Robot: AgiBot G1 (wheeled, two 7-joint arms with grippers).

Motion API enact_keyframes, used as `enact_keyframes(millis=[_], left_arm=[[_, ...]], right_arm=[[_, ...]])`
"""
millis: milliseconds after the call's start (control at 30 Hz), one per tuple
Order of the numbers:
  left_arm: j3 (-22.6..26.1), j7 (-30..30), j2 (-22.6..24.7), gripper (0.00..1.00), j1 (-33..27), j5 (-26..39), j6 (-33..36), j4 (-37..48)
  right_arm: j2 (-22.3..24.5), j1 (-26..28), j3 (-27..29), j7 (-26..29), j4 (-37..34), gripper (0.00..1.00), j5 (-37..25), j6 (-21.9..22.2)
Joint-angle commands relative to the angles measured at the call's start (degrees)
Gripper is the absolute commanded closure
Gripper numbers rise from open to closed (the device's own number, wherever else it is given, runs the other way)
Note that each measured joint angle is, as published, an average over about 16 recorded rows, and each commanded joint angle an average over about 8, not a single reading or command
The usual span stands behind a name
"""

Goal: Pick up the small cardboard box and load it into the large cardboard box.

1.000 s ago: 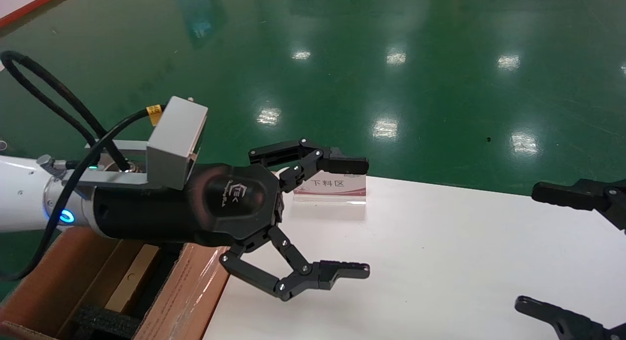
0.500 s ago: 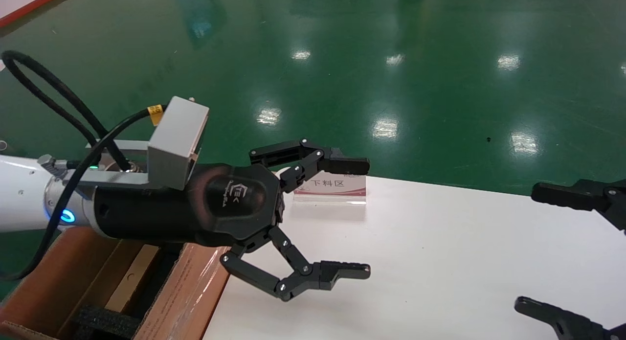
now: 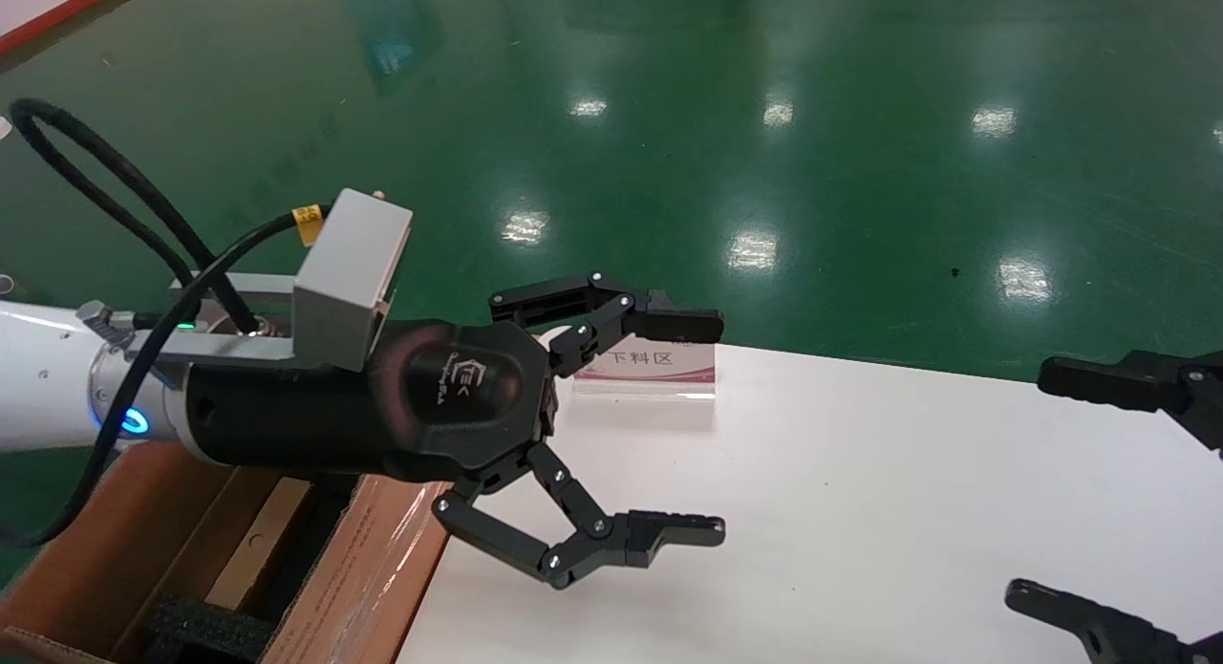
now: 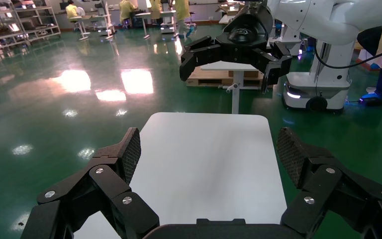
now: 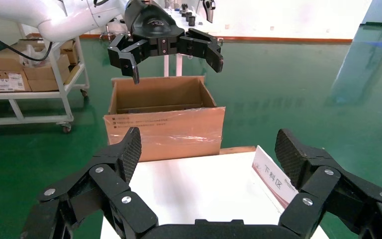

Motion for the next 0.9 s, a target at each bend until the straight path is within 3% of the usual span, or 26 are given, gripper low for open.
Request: enact_keyframes(millis=[33,900], left_arm=[[0.08,-0.01,0.00,0.00,-0.06,0.01,-0.01,0.00],[1.10,-0.08,-0.03,0.00,-0.75,0.09,-0.15,0.01]], right_arm=[[0.00,-0.01,0.02,0.01,0.00,0.00,-0.01,0.00],[-0.01,-0.02,0.04,0.02,0.03,0.00,-0.02,0.00]])
